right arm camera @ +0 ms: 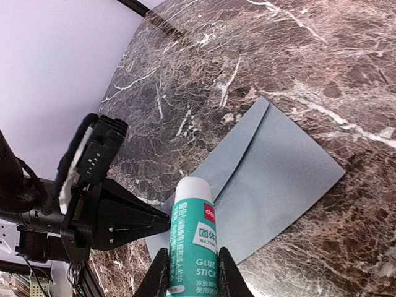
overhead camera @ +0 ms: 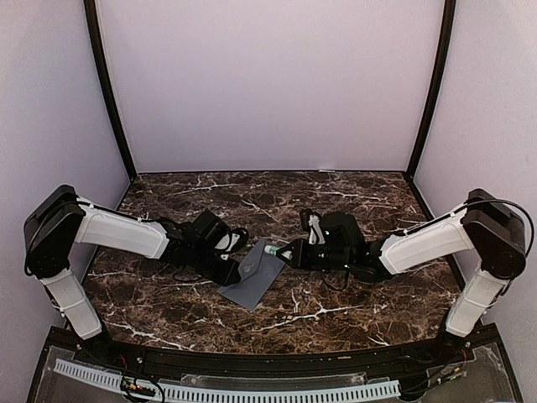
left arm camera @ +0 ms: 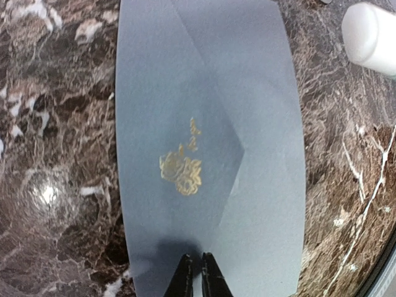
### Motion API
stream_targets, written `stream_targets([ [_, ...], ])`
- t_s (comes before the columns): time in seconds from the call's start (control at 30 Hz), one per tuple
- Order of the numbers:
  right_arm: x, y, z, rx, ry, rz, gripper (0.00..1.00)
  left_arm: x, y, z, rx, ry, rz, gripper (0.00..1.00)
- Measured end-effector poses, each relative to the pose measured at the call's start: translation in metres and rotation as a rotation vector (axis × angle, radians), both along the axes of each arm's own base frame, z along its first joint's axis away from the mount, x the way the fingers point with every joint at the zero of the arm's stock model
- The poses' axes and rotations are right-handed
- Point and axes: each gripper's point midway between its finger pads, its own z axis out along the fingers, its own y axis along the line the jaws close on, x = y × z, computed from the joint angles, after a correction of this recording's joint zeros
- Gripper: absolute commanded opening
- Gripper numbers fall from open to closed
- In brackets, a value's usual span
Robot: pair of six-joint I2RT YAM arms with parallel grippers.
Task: Place the letter into the envelope and seal it
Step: Seal the envelope flap on the envelope.
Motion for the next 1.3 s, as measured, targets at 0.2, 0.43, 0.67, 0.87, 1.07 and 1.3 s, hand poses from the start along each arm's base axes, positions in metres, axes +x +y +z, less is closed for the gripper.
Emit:
stream_targets([
  [0.2,0.0,0.025,-0.001,0.044,-0.013,0.051,0.04,-0.007,0.006,-0.01,0.004,0.024,0.01,0.06],
  [0.43,0.005,0.046,-0.004,0.095,-0.026,0.09,0.04,-0.008,0.005,-0.01,-0.019,0.016,0.011,0.06],
  [0.67,0.007,0.064,-0.021,0.104,0.0,0.124,0.03,-0.01,0.004,-0.01,-0.025,0.022,0.008,0.05],
  [0.87,0.009,0.077,-0.034,0.11,0.025,0.145,0.03,-0.011,0.003,-0.01,-0.03,0.028,0.002,0.06],
  [1.07,0.012,0.089,-0.044,0.119,0.05,0.157,0.02,-0.012,0.003,-0.01,-0.034,0.031,-0.002,0.06],
  [1.3,0.011,0.088,-0.053,0.119,0.094,0.139,0.02,-0.012,0.002,-0.01,-0.035,0.032,-0.002,0.06],
])
